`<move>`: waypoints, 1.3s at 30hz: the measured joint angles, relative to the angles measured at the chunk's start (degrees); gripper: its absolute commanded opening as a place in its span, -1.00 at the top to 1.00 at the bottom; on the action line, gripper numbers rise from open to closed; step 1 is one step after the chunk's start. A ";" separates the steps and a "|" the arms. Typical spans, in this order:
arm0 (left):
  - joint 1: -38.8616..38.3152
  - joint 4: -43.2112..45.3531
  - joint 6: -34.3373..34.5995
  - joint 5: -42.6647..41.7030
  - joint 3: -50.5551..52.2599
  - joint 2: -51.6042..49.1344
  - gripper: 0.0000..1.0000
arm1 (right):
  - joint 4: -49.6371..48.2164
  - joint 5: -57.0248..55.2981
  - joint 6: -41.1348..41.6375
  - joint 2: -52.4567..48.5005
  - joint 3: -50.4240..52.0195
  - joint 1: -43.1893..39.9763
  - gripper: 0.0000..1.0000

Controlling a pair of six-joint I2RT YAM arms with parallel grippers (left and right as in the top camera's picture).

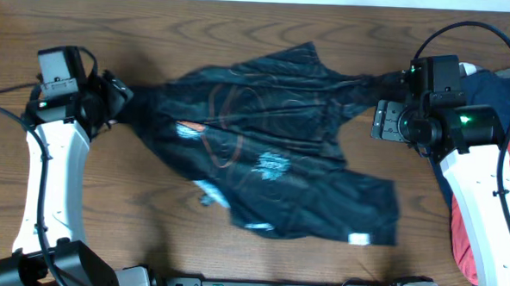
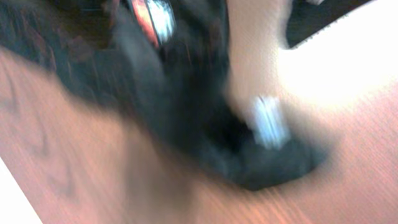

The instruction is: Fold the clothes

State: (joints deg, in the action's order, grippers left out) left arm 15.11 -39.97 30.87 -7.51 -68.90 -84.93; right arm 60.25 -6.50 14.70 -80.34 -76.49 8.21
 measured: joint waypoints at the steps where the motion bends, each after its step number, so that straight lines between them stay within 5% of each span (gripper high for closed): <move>1: -0.07 -3.17 -0.28 -2.05 0.02 0.00 -0.96 | 0.04 0.00 0.00 0.00 0.00 0.00 -0.64; 9: -9.05 -22.88 -0.15 -10.64 2.29 -0.07 -0.96 | 0.74 0.00 -0.02 0.00 0.00 0.00 -0.66; 17: -24.28 -10.75 9.05 -15.82 20.22 -0.09 -1.00 | 1.46 0.00 -0.04 0.00 0.00 0.00 -0.65; 19: -28.24 -5.97 11.69 -16.87 24.90 -0.09 -0.82 | 1.49 0.00 -0.04 0.00 0.00 0.00 -0.66; 22: -32.76 -0.98 14.73 -17.68 28.85 -0.11 0.37 | 1.68 0.00 -0.04 0.00 0.00 0.00 -0.65; 24: -34.05 0.24 15.72 -16.94 29.24 -0.11 0.88 | 1.68 0.00 -0.04 0.00 0.00 0.00 -0.64; 25: -34.23 0.90 15.93 -16.02 29.24 -0.11 0.88 | 1.66 0.00 -0.04 0.00 0.00 0.00 -0.64; 30: -30.08 1.38 14.56 -8.41 28.92 -0.11 0.88 | 2.32 0.00 -0.04 0.00 0.00 -0.02 -0.64; 39: -1.42 -2.60 4.09 1.44 11.19 -0.15 0.86 | 2.78 -0.02 -0.04 0.00 0.00 -0.50 -0.68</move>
State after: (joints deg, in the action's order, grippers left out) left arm 13.69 -42.57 34.96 -6.07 -57.71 -85.08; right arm 63.02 -6.52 14.66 -80.34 -76.49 7.70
